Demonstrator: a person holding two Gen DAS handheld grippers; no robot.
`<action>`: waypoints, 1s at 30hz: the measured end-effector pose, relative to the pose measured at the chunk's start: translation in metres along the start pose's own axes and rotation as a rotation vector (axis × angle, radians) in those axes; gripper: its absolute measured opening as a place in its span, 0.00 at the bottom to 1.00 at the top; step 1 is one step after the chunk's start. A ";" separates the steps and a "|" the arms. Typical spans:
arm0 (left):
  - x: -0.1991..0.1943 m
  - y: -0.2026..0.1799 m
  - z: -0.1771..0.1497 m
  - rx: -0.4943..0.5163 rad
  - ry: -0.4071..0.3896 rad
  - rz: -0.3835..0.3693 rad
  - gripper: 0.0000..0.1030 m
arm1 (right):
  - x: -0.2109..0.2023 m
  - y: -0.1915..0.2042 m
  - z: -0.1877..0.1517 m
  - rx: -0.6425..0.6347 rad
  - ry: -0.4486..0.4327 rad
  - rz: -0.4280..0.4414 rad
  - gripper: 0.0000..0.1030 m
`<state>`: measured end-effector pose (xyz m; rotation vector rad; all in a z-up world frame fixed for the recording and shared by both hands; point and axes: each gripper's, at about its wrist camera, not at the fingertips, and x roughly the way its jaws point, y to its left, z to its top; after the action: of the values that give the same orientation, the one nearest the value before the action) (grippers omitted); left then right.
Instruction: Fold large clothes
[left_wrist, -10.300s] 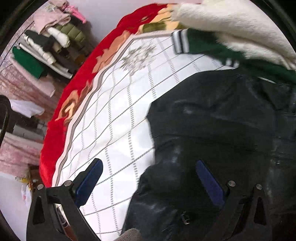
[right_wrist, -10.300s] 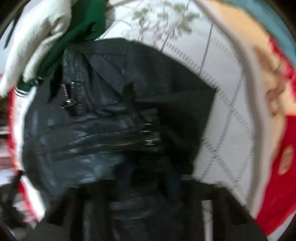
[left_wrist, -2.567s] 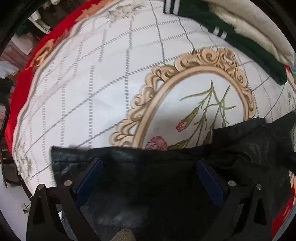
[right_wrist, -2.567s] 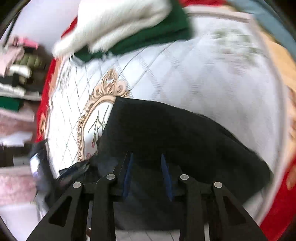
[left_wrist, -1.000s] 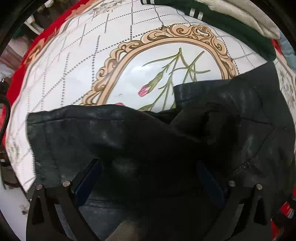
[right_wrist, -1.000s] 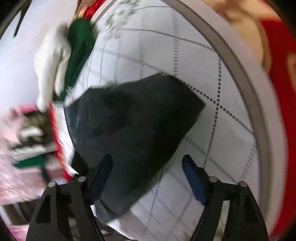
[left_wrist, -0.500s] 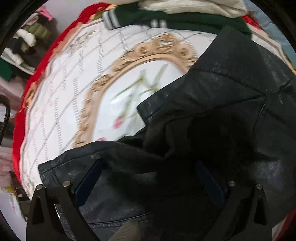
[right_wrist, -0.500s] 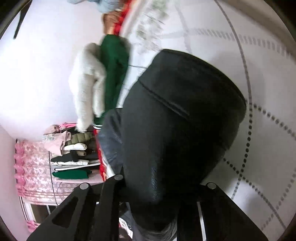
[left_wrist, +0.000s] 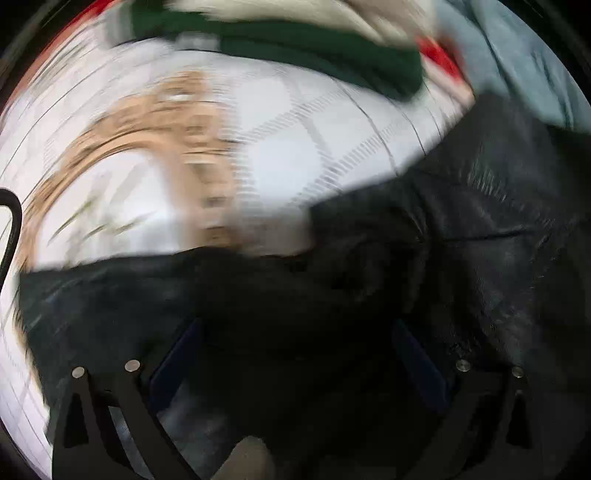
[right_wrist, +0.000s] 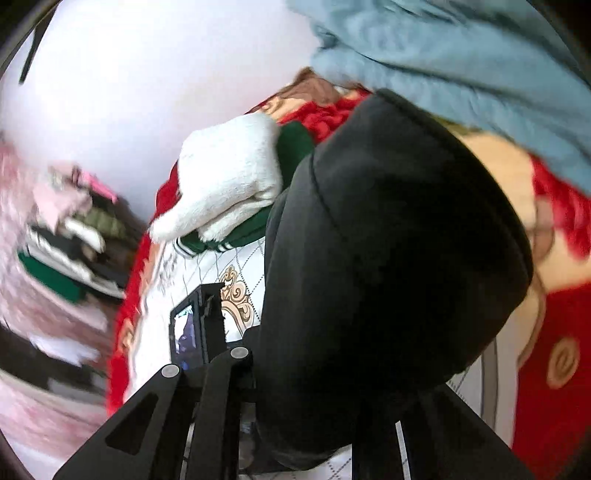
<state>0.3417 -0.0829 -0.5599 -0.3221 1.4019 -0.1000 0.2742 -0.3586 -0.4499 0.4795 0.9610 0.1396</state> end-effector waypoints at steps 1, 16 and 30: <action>-0.013 0.016 -0.004 -0.044 -0.015 -0.001 1.00 | 0.000 0.017 -0.002 -0.062 0.008 -0.011 0.17; -0.192 0.265 -0.171 -0.523 -0.218 0.319 1.00 | 0.112 0.218 -0.203 -0.656 0.431 0.112 0.18; -0.202 0.207 -0.134 -0.475 -0.261 0.149 1.00 | 0.044 0.188 -0.144 -0.327 0.656 0.258 0.72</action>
<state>0.1509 0.1448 -0.4438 -0.5985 1.1732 0.3910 0.2002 -0.1303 -0.4670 0.2488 1.4799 0.7088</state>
